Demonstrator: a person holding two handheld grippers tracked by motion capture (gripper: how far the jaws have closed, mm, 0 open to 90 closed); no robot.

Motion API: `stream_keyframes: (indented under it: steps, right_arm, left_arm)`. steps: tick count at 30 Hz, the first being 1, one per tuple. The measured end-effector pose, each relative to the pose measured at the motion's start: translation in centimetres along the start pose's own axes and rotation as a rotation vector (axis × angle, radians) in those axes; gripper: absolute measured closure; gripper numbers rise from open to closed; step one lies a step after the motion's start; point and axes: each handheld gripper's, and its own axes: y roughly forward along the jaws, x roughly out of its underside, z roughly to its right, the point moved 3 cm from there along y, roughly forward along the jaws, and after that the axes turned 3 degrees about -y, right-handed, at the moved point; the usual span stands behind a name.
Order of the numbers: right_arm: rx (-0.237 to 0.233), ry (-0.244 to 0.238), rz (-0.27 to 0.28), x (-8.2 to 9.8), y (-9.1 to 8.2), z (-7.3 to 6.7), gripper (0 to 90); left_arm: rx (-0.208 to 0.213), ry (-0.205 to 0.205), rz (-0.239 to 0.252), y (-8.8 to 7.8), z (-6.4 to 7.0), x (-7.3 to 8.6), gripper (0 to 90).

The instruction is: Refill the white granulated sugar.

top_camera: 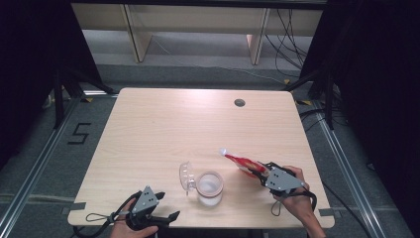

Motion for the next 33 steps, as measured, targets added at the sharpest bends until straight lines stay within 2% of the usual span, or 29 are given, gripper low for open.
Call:
stream_keyframes:
  steps: [3,6,7,9,11,13,14,15,16,18,19,20,21,22,23,26,29,32,33]
  right_arm:
    - [0.003,0.057,0.017,0.3,0.0,0.2,77.7]
    - [0.013,0.145,0.028,1.0,-0.3,0.4,77.8]
    - [0.015,0.147,0.034,1.0,-0.3,0.5,77.8]
    - [0.027,0.186,0.044,1.4,-0.4,0.8,77.7]
    - [0.042,0.228,0.057,1.8,-0.6,1.0,77.7]
    - [0.049,0.261,0.061,2.1,-0.7,1.1,77.7]
    - [0.051,0.271,0.065,2.3,-0.8,1.2,77.6]
    - [0.057,0.269,0.064,2.4,-0.9,1.3,77.6]
    - [0.053,0.306,0.063,2.5,-1.0,1.2,77.5]
    - [0.058,0.338,0.063,2.7,-1.1,1.2,77.2]
    - [0.066,0.332,0.066,2.8,-1.2,1.3,77.0]
    - [0.065,0.367,0.06,2.8,-1.2,1.2,76.8]
    - [0.071,0.368,0.064,2.9,-1.2,1.3,76.6]
    - [0.086,0.372,0.074,3.0,-1.3,1.4,76.4]
    - [0.1,0.401,0.082,3.1,-1.3,1.3,76.2]
    - [0.103,0.391,0.082,3.1,-1.3,1.4,75.5]
    - [0.122,0.402,0.085,3.1,-1.3,1.5,74.2]
    - [0.108,0.425,0.074,3.1,-1.5,1.4,72.3]
    - [0.132,0.407,0.089,3.2,-1.6,1.6,72.2]
  left_arm:
    - [0.003,-0.002,-0.001,0.0,0.0,0.0,20.5]
    - [0.002,-0.001,-0.002,0.0,0.0,0.0,20.5]
    - [0.002,-0.002,-0.001,0.0,0.0,0.0,20.5]
    - [-0.009,0.022,-0.01,-0.1,-0.2,0.0,20.5]
    - [0.003,-0.005,0.0,0.0,0.0,0.0,20.5]
    - [0.001,-0.005,-0.001,-0.1,0.0,0.0,20.5]
    - [0.001,0.007,-0.013,-0.1,-0.1,0.0,20.5]
    - [0.002,-0.003,-0.002,-0.1,0.0,0.0,20.5]
    - [0.003,-0.005,0.0,0.0,0.0,0.0,20.5]
    - [0.002,-0.003,0.0,-0.1,0.0,0.0,20.5]
    - [0.001,-0.004,0.0,-0.1,0.0,0.0,20.6]
    - [0.001,-0.005,0.0,-0.1,0.0,0.0,20.5]
    - [0.0,-0.009,0.004,-0.1,0.0,0.0,20.5]
    - [-0.002,0.01,-0.01,-0.2,-0.1,0.0,20.5]
    - [-0.002,0.009,-0.009,-0.2,-0.1,0.0,20.5]
    - [-0.004,0.009,-0.01,-0.2,-0.1,0.0,20.5]
    - [-0.005,0.011,-0.009,-0.2,-0.1,0.0,20.5]
    - [-0.007,0.015,-0.01,-0.2,-0.2,0.0,20.5]
    - [-0.008,0.017,-0.01,-0.2,-0.2,0.0,20.5]
